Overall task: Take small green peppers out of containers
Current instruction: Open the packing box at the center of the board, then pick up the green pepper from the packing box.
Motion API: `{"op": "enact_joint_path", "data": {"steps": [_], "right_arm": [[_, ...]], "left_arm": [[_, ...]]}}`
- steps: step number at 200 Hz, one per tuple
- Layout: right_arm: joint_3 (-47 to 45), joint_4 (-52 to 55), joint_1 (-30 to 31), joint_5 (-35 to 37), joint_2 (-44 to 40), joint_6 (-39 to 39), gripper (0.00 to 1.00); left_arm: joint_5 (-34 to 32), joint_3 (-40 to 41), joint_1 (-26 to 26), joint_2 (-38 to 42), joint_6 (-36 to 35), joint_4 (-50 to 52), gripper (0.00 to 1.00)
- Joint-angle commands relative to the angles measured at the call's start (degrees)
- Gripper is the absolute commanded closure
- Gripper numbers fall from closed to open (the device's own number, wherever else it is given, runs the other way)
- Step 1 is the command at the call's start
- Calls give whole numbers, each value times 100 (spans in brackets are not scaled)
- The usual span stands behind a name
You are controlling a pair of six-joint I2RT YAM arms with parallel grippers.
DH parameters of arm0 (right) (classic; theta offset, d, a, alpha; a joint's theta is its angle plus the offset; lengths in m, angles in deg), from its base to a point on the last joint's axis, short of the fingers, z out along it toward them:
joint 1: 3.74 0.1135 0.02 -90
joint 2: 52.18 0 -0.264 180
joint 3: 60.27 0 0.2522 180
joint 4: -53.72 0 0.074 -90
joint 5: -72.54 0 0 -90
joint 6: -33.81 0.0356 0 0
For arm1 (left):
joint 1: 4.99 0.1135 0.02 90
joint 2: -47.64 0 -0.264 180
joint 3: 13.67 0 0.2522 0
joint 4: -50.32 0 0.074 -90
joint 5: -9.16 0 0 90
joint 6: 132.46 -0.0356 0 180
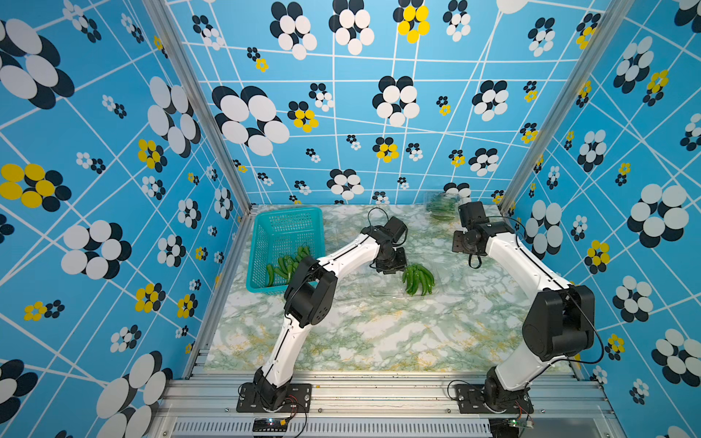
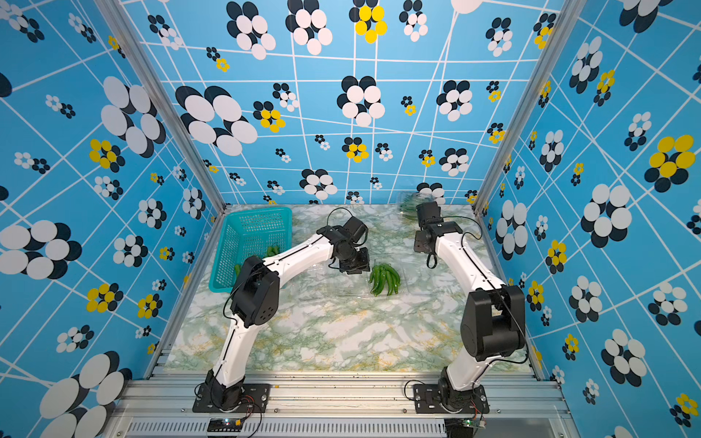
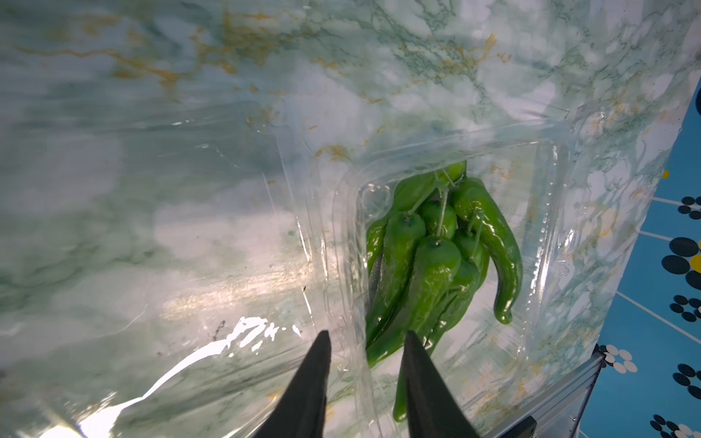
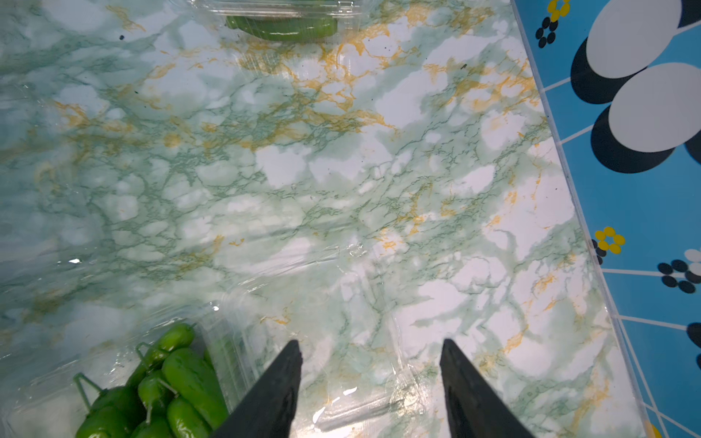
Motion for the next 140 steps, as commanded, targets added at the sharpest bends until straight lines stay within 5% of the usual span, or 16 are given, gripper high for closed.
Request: {"op": "enact_joint_path", "data": {"steps": [1, 140], "right_arm": [[-217, -103, 3, -362, -191, 104, 40], [-710, -397, 2, -898, -308, -46, 39]], "left_arm": [[-381, -90, -64, 386, -137, 299, 64], [-522, -1700, -406, -977, -122, 931, 58]]}}
